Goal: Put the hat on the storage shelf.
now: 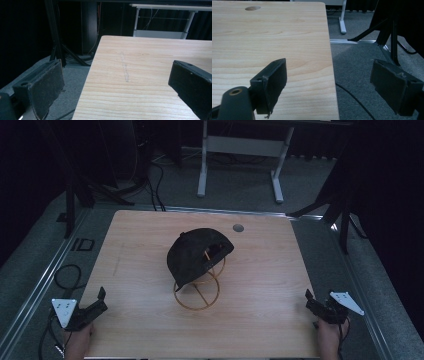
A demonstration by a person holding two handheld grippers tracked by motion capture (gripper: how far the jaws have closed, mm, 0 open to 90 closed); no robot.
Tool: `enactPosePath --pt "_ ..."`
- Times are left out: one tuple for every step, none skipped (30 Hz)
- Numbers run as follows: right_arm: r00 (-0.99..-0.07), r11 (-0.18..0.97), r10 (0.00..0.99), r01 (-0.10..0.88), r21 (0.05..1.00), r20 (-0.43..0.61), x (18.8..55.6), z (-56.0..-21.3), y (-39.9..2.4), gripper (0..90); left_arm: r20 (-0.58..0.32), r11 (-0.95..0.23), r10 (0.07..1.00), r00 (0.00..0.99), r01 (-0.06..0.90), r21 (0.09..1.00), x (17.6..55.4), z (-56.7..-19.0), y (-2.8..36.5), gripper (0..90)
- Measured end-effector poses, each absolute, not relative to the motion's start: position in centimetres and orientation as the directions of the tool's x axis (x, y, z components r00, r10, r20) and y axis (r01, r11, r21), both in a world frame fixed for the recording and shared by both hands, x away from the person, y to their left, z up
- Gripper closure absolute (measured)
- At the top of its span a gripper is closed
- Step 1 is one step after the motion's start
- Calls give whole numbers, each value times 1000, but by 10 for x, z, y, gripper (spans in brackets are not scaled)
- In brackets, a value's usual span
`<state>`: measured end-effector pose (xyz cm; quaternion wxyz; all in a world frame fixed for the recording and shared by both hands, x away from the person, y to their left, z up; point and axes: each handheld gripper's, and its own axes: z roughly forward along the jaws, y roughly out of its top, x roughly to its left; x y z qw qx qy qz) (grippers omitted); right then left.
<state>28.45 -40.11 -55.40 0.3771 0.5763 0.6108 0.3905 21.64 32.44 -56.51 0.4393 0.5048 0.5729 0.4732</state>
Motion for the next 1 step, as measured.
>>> enactPosePath --pt "-53 30 999 411 911 -10 285 -554 -401 138 -26 42 994 -104 163 986 216 -565 324 6"
